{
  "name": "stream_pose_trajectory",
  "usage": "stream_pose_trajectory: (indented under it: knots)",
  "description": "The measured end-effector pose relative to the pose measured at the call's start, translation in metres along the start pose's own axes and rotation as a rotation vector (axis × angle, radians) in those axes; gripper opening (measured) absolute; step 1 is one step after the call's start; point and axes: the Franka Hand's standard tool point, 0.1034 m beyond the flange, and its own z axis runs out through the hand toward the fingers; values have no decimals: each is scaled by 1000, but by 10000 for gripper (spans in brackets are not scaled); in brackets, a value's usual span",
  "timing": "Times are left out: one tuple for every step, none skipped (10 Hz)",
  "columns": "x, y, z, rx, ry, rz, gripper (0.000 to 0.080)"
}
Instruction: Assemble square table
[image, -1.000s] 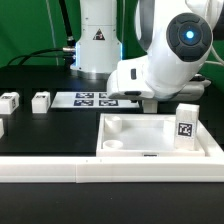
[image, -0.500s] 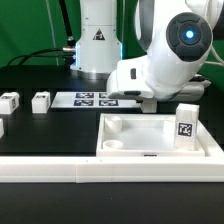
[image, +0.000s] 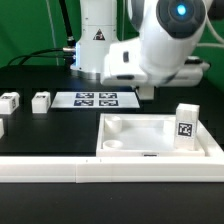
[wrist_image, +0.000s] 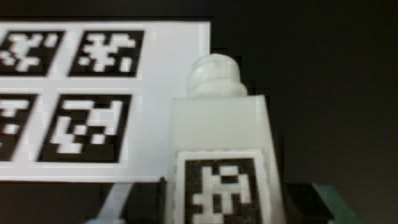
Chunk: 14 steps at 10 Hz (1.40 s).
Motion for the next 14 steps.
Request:
stream_pose_trajectory:
  knots:
    - [-7,7,-13,16,-5,7,290]
    - [-13,14,-25,30,-13,15,290]
    - [-18,18,-36,38,-3,24,290]
    - [-22,17,-41,27,20,26,290]
    - [-19,16,-41,27,46,24,290]
    - [-14,16,-45,30,108,23,290]
    - [-8,17,-48,36,184,12,290]
    - [2,21,-55,43,276,8,290]
    - [4,24,-67,50,331,7,290]
    - [8,26,-80,55,382,11,290]
    - [13,28,-93,60,460,13,290]
    - [14,30,-103,65,513,16,290]
    - [13,32,-111,70,540,22,290]
    - [16,33,-117,72,604,23,290]
